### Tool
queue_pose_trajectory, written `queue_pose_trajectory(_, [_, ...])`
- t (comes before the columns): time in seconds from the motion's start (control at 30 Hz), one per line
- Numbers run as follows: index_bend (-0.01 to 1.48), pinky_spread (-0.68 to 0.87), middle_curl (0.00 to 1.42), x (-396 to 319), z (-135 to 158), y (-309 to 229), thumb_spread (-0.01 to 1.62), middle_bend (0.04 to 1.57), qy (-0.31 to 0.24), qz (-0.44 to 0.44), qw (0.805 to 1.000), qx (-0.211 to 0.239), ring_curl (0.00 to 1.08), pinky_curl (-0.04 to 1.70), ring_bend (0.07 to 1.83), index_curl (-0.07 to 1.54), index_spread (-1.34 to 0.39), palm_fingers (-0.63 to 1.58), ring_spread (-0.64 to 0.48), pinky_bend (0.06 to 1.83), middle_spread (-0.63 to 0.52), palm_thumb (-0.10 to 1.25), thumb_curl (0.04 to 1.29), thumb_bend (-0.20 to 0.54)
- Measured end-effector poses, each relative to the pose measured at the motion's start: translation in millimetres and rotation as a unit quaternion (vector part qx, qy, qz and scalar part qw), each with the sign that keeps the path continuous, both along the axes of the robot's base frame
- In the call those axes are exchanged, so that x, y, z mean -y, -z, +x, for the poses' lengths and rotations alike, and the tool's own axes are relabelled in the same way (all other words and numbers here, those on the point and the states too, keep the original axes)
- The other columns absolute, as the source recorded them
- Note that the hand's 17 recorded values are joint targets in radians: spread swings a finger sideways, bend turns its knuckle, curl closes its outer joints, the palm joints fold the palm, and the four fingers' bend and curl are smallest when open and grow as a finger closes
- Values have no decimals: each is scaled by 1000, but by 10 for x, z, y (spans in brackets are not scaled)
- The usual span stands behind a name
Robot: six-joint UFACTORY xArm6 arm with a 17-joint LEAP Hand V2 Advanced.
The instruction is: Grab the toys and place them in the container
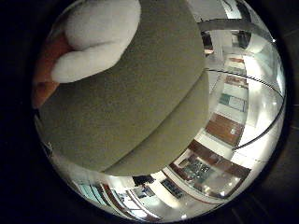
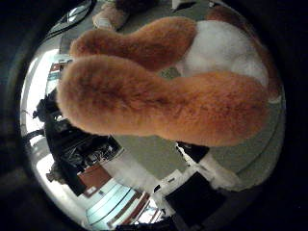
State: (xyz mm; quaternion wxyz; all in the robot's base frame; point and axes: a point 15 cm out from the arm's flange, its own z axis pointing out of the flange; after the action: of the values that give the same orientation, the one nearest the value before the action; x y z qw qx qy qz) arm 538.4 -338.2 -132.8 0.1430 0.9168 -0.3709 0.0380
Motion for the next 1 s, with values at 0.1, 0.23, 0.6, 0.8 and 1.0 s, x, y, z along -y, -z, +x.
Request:
queue_pose_trajectory(0.1, [179, 286, 327, 0, -2, 10, 996, 199, 0, -6, 1000, -1, 261, 135, 296, 300, -438, 153, 74, 484, -55, 752, 386, -24])
queue_pose_trajectory(0.23, [206, 276, 331, -11, 2, 23, 985, 206, 2, -13, 1000, -1, 264, 96, 352, 328, -446, 379, -27, 427, -94, 755, 384, -25])
queue_pose_trajectory(0.6, [471, -405, 615, 156, 15, -17, 985, 729, 6, -13, 1000, 22, 502, 166, 885, 589, -488, 1257, -324, 961, -284, 773, 375, -22])
queue_pose_trajectory(0.8, [834, -314, 787, 326, -36, -36, 1030, 1068, 20, -11, 999, 36, 660, 374, 1180, 834, -428, 1200, -284, 1334, -239, 829, 392, -11])
queue_pose_trajectory(1.0, [1033, -218, 863, 682, -102, -217, 1095, 1234, 46, -18, 997, 64, 770, 509, 1290, 934, -339, 1107, -276, 1504, -194, 967, 441, -1])
